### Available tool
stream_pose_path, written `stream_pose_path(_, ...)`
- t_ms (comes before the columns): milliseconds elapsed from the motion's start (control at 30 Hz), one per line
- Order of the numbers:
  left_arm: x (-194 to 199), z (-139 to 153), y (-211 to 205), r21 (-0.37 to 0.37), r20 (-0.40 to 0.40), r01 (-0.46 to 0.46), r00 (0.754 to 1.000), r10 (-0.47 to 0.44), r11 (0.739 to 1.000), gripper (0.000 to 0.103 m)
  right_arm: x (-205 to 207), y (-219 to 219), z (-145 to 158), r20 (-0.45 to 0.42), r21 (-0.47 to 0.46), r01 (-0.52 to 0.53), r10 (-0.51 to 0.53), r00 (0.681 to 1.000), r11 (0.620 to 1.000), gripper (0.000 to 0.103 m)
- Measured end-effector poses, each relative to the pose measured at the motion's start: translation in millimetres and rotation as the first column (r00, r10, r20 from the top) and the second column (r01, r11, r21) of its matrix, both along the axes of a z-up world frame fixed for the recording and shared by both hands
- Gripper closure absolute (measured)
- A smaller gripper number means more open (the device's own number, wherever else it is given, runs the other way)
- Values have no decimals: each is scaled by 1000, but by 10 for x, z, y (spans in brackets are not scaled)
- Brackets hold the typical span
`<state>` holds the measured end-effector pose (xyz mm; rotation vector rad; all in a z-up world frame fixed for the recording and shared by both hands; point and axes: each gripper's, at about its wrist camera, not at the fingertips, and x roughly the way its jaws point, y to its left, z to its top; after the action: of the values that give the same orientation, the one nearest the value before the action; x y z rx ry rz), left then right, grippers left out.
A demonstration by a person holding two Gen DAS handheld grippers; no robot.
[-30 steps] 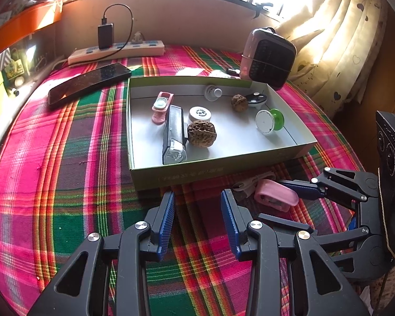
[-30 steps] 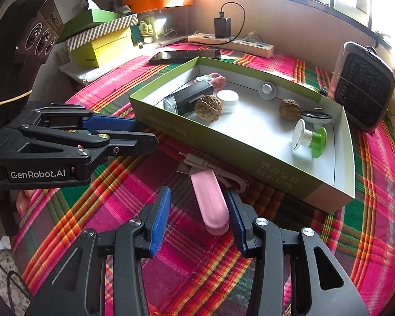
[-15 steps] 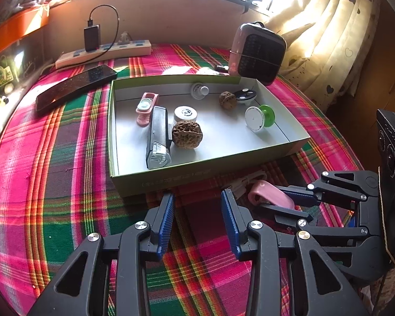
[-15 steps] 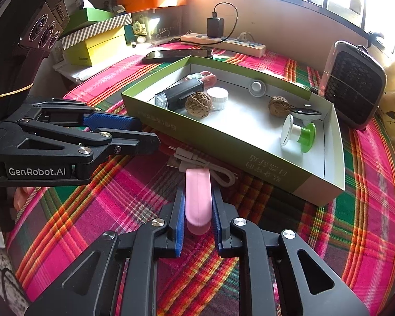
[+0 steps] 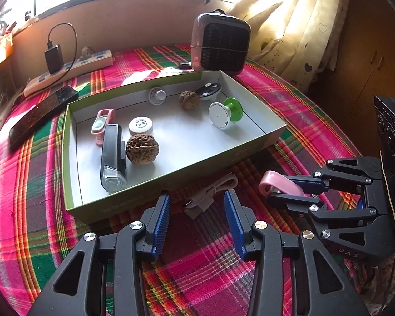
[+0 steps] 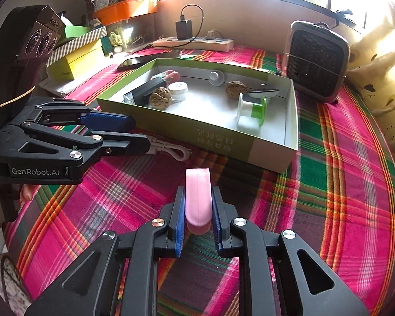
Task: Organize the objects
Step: 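Grasp the pink rectangular item with the right gripper, then move the left gripper to the white USB cable while the right lifts the pink item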
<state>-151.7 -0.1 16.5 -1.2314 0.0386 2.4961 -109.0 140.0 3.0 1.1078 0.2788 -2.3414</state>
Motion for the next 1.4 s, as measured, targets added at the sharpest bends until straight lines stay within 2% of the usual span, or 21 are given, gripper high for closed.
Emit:
stream_pose_path(367,-88,-82,201,-58,23,46,999,-44,997,63,-37,140,13,2,-24,24,-24,1000,999,84)
stream_pose_path(533,-67,-101,244,-52,33,57,998,-55,997,63,-43,174,4,6,-22,21,-21,1000,1000,84)
stream_pose_path(800,-64,-108,305,-71,25,33,999,-32,997,63,-39,183,3,10,-27,17,-17,1000,999,84)
stream_pose_path(1067,-53,-115,345,-121,9,12,1000,-11,993,77,-43,180,-6,16,-30,14,-13,1000,999,84)
stream_pose_path(1400,-43,-119,364,-144,0,-8,1000,9,990,83,-24,172,-10,12,-27,9,-9,1000,1000,84)
